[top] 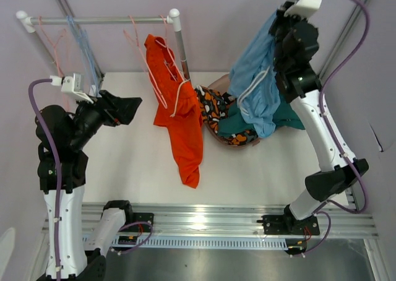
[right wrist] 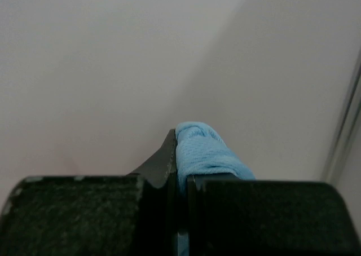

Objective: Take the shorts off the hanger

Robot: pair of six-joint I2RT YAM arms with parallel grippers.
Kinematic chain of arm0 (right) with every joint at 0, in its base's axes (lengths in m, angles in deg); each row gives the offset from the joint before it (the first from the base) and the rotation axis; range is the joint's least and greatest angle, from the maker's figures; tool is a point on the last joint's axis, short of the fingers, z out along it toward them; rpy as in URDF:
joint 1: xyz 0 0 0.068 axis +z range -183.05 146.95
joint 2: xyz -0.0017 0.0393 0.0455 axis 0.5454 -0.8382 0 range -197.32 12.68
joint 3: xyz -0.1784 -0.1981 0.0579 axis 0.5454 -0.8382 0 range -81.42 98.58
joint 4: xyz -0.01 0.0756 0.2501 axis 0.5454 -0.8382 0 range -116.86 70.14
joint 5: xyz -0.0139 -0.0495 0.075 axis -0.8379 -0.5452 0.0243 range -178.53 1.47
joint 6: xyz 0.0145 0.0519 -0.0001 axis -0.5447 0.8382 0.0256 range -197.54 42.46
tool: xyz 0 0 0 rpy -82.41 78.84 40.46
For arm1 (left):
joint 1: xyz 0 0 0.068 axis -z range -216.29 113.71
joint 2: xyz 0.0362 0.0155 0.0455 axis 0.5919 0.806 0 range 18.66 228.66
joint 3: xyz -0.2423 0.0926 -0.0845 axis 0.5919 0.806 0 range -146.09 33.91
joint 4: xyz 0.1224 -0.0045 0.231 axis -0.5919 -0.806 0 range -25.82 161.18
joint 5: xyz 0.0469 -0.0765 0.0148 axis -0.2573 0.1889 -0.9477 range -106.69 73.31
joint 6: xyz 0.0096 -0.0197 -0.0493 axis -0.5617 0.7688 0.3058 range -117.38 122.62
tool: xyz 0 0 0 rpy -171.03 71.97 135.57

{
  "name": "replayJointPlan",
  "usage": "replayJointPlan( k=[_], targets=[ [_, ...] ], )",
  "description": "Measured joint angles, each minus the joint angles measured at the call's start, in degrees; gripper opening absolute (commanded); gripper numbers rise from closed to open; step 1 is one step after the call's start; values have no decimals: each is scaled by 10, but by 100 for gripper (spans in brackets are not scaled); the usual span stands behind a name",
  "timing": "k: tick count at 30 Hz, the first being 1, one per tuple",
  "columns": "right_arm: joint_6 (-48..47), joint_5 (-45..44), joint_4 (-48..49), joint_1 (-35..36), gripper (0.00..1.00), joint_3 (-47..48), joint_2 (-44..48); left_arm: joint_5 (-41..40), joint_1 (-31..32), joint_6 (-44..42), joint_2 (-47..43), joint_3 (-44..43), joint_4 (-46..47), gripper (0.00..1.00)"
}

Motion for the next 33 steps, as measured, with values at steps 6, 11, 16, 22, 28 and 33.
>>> replayJointPlan(
  k=[6,11,16,22,28,33],
  targets=[
    [73,-10,69,-15,0,-327,87,14,7,13,17,-8,18,98],
    [176,-5,66,-23,99,-523,134,-10,94,31,70,-32,56,98],
    [255,27,4,-35,99,-594,133,-71,168,31,164,-103,74,93],
    [292,30,-63,12,99,-684,227,-163,184,29,254,-149,80,89],
    [304,21,-110,63,99,-715,385,-214,184,33,295,-143,111,86],
    [313,31,-136,72,99,-716,430,-221,184,52,324,-134,157,85]
  ],
)
